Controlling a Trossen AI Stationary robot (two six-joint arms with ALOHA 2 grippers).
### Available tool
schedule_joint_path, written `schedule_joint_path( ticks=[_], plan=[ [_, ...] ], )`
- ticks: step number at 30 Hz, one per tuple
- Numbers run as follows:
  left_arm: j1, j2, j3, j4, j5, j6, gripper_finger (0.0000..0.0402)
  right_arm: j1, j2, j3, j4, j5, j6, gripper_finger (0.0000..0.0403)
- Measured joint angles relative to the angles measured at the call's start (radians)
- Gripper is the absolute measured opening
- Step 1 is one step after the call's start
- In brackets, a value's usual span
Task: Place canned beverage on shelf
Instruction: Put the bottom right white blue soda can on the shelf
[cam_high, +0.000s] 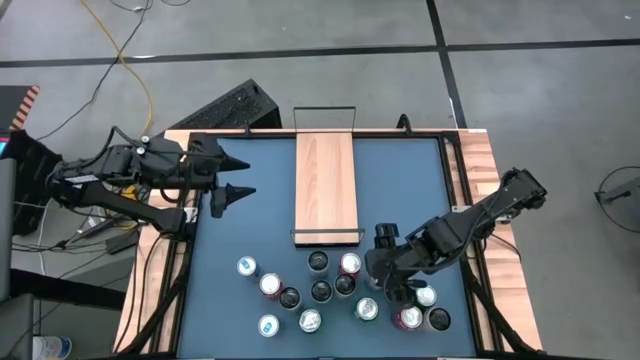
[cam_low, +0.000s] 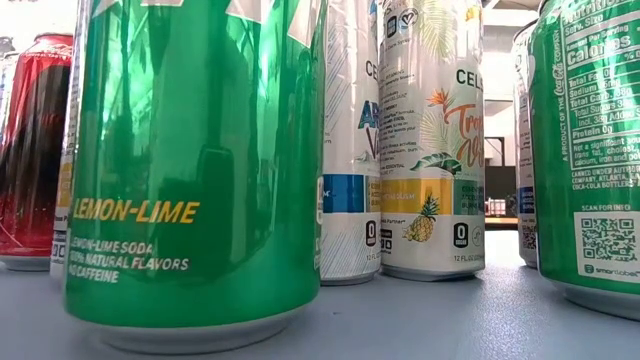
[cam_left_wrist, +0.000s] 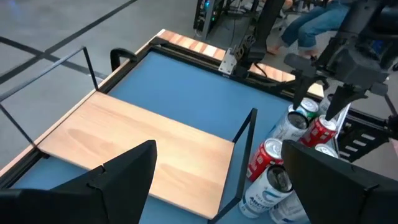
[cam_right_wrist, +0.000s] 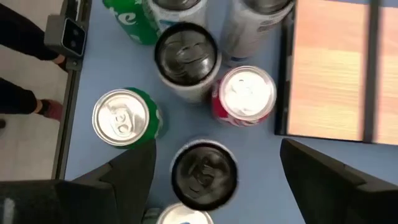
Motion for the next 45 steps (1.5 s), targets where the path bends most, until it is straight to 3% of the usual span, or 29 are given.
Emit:
schedule_joint_path(
  ticks=[19, 29, 39, 45],
  plan=[
    [0.0, 0.001, 0.0, -0.006, 0.0, 0.022, 0.0332, 0.024, 0.0, -0.146, 0.072, -0.016, -0.019, 0.0329],
    [0.0, 0.001, 0.0, -0.005, 0.0, 0.022, 0.0332, 0.023, 0.003, -0.156, 0.081, -0.019, -0.086, 0.0329],
    [0.0, 0.001, 0.0, -0.004, -0.001, 0.025, 0.0332, 0.016, 0.142, -0.155, 0.071, -0.088, -0.09, 0.0328],
    [0.0, 0.001, 0.0, -0.005, -0.001, 0.025, 0.0332, 0.017, 0.156, -0.155, 0.067, -0.098, -0.083, 0.0308]
  ],
)
